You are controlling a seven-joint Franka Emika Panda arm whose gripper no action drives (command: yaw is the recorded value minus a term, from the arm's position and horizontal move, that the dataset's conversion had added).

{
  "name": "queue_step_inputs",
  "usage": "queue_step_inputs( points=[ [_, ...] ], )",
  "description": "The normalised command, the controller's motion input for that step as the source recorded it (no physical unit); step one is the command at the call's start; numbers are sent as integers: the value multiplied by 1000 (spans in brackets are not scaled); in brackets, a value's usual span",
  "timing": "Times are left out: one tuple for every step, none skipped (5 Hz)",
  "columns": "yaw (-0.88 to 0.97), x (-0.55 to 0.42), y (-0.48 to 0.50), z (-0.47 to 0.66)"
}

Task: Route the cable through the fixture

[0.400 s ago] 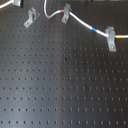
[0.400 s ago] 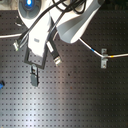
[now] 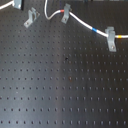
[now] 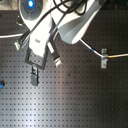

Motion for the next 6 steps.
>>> queue_step_inputs(
  points=[
    [349, 127, 423, 328],
    [466, -58, 333, 230],
    [486, -268, 277, 169],
    [426, -342, 341, 168],
    [386, -294, 398, 222],
    [311, -220, 347, 319]
  ],
)
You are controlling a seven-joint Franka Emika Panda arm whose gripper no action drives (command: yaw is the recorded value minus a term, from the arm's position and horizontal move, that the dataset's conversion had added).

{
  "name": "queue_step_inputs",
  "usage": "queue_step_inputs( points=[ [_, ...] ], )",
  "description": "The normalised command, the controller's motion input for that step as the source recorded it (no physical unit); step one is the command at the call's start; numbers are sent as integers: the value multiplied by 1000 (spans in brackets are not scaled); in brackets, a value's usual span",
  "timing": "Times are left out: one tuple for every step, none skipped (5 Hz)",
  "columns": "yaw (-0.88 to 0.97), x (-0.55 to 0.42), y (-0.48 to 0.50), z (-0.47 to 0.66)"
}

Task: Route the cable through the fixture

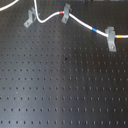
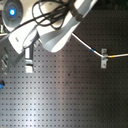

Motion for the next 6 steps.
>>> queue_step_inputs(
  points=[
    [0, -139, 165, 416],
    [-89, -141, 144, 436],
    [-43, -197, 170, 356],
    [-60, -221, 171, 293],
    [-180, -203, 70, 370],
    [-229, -133, 7, 393]
  ],
)
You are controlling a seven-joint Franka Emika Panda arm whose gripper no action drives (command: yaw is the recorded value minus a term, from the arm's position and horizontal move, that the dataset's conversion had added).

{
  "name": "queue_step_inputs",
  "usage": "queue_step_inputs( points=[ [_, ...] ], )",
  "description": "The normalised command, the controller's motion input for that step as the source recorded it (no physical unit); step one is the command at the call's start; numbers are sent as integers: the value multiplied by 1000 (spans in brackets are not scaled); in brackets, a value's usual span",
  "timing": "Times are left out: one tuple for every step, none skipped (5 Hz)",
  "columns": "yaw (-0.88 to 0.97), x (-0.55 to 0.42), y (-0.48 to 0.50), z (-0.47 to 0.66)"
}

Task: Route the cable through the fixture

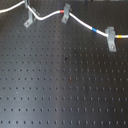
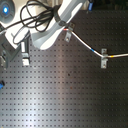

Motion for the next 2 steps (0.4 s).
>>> queue_step_inputs(
  points=[
    [-109, -98, -75, 483],
    [0, 2, 0, 60]
  ],
)
